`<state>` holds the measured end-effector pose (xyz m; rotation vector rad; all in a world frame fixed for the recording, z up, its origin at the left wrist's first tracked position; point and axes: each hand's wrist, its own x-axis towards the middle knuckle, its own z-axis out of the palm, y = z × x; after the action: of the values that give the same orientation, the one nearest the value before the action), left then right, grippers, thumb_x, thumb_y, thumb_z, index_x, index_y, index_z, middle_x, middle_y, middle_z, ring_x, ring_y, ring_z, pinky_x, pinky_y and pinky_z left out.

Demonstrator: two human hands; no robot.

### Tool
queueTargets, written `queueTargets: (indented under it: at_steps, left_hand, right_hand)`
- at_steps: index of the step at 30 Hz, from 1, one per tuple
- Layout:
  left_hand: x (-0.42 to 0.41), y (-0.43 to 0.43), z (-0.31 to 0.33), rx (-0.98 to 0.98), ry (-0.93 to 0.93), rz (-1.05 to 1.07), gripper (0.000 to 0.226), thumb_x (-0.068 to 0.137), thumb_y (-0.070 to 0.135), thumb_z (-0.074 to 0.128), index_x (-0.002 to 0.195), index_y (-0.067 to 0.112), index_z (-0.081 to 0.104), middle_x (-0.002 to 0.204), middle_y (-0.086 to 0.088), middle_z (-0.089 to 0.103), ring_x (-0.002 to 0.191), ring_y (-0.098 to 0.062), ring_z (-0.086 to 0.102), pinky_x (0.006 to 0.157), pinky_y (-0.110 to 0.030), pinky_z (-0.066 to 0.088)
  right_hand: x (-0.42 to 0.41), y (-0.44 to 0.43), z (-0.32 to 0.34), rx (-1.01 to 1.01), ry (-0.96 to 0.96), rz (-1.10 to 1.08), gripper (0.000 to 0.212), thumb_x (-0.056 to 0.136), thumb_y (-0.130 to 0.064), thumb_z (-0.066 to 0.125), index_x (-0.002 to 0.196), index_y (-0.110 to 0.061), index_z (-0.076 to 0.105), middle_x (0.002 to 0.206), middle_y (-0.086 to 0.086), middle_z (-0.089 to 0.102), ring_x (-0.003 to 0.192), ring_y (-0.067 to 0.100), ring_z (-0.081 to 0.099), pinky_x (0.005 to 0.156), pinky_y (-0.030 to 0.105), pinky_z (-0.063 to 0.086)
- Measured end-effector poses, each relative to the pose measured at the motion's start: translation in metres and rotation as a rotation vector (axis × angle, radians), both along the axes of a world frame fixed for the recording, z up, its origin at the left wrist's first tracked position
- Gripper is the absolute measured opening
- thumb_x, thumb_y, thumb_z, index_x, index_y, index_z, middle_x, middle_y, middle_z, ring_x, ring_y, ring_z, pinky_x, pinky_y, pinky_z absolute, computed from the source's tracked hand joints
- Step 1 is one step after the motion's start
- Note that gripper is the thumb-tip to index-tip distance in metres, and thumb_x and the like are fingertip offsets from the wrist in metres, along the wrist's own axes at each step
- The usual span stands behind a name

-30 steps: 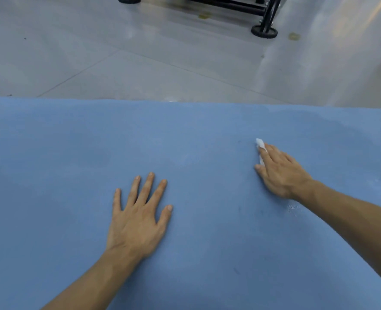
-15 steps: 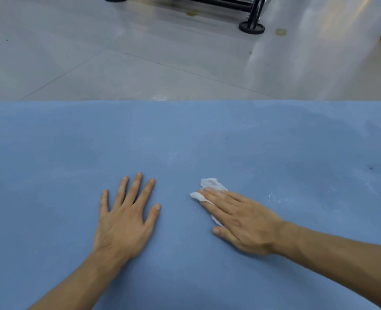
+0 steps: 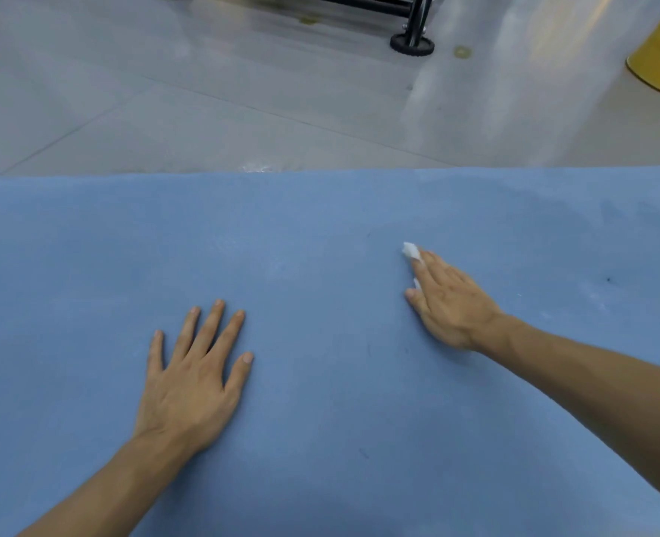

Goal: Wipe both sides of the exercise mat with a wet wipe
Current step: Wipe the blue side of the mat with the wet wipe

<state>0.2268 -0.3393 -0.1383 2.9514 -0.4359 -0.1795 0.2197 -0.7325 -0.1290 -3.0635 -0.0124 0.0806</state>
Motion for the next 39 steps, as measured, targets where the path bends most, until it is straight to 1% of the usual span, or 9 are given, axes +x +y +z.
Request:
queueTargets:
  at_steps: [4, 9, 15, 19, 24, 29, 31, 36, 39]
  left_hand:
    - [-0.004, -0.005, 0.002, -0.023, 0.009, -0.019, 0.07, 0.092, 0.064, -0.005, 0.16, 0.046, -0.001, 0.166, 0.022, -0.016, 0.152, -0.003, -0.022, 0.126, -0.043, -0.008]
    - [-0.017, -0.024, -0.002, -0.041, -0.015, -0.133, 0.069, 0.096, 0.064, 0.009, 0.161, 0.042, 0.016, 0.169, 0.018, 0.0, 0.156, -0.006, -0.005, 0.126, -0.04, -0.001]
    - [-0.056, -0.061, -0.011, -0.036, -0.058, -0.302, 0.066, 0.098, 0.063, 0.028, 0.159, 0.037, 0.031, 0.17, 0.011, 0.016, 0.157, -0.013, 0.013, 0.122, -0.05, 0.012]
    - [-0.065, -0.068, -0.014, -0.031, -0.088, -0.295, 0.067, 0.098, 0.063, 0.03, 0.159, 0.035, 0.032, 0.17, 0.011, 0.017, 0.157, -0.015, 0.013, 0.121, -0.051, 0.012]
    - [-0.069, -0.069, -0.013, -0.014, -0.104, -0.292, 0.066, 0.1, 0.062, 0.025, 0.16, 0.035, 0.029, 0.17, 0.012, 0.014, 0.157, -0.015, 0.011, 0.121, -0.051, 0.012]
    - [-0.07, -0.071, -0.013, -0.003, -0.107, -0.295, 0.066, 0.099, 0.06, 0.031, 0.159, 0.034, 0.032, 0.169, 0.011, 0.018, 0.157, -0.016, 0.015, 0.121, -0.053, 0.015]
    - [-0.07, -0.071, -0.012, -0.004, -0.102, -0.29, 0.066, 0.098, 0.06, 0.032, 0.159, 0.034, 0.032, 0.169, 0.011, 0.018, 0.157, -0.016, 0.015, 0.122, -0.053, 0.015]
    - [-0.072, -0.073, -0.011, -0.008, -0.094, -0.263, 0.067, 0.098, 0.061, 0.031, 0.16, 0.037, 0.027, 0.17, 0.014, 0.012, 0.157, -0.013, 0.009, 0.122, -0.052, 0.012]
    - [-0.072, -0.076, -0.011, -0.01, -0.089, -0.238, 0.067, 0.098, 0.062, 0.03, 0.16, 0.038, 0.026, 0.17, 0.015, 0.011, 0.157, -0.012, 0.007, 0.122, -0.052, 0.011]
  right_hand:
    - [-0.04, 0.054, 0.007, 0.155, 0.133, 0.311, 0.073, 0.103, -0.05, 0.028, 0.163, -0.022, -0.004, 0.169, 0.003, -0.006, 0.154, 0.01, -0.012, 0.122, 0.019, -0.008]
    - [-0.093, 0.085, 0.014, 0.094, 0.183, 0.551, 0.07, 0.108, -0.05, 0.024, 0.161, -0.024, -0.013, 0.169, -0.005, -0.013, 0.153, 0.004, -0.018, 0.122, 0.025, -0.012]
    - [-0.063, 0.035, 0.008, 0.031, 0.086, 0.289, 0.068, 0.105, -0.052, 0.014, 0.16, -0.027, -0.016, 0.169, -0.009, -0.011, 0.155, 0.004, -0.008, 0.125, 0.029, -0.002]
    - [-0.04, -0.016, 0.003, -0.021, 0.034, 0.075, 0.077, 0.095, -0.055, -0.002, 0.162, -0.019, -0.005, 0.17, -0.004, 0.0, 0.156, 0.014, 0.006, 0.123, 0.026, -0.003]
    - [-0.032, -0.047, -0.007, 0.031, 0.009, -0.135, 0.076, 0.098, -0.055, 0.005, 0.163, -0.015, -0.001, 0.171, -0.001, 0.003, 0.156, 0.016, 0.007, 0.126, 0.033, 0.009]
    - [-0.05, 0.002, 0.001, 0.159, 0.041, 0.104, 0.071, 0.104, -0.049, 0.025, 0.162, -0.024, -0.008, 0.17, 0.0, -0.013, 0.155, 0.008, -0.012, 0.125, 0.025, -0.001]
    - [-0.063, 0.023, 0.006, 0.141, 0.094, 0.22, 0.072, 0.107, -0.046, 0.03, 0.161, -0.025, -0.011, 0.17, -0.002, -0.01, 0.154, 0.006, -0.015, 0.123, 0.022, -0.006]
    - [-0.099, 0.051, 0.012, 0.06, 0.154, 0.513, 0.07, 0.108, -0.05, 0.025, 0.161, -0.025, -0.013, 0.169, -0.005, -0.01, 0.154, 0.006, -0.015, 0.123, 0.027, -0.009]
    - [-0.103, 0.045, 0.009, 0.029, 0.122, 0.507, 0.069, 0.108, -0.05, 0.024, 0.161, -0.025, -0.014, 0.169, -0.006, -0.01, 0.154, 0.005, -0.015, 0.124, 0.027, -0.007]
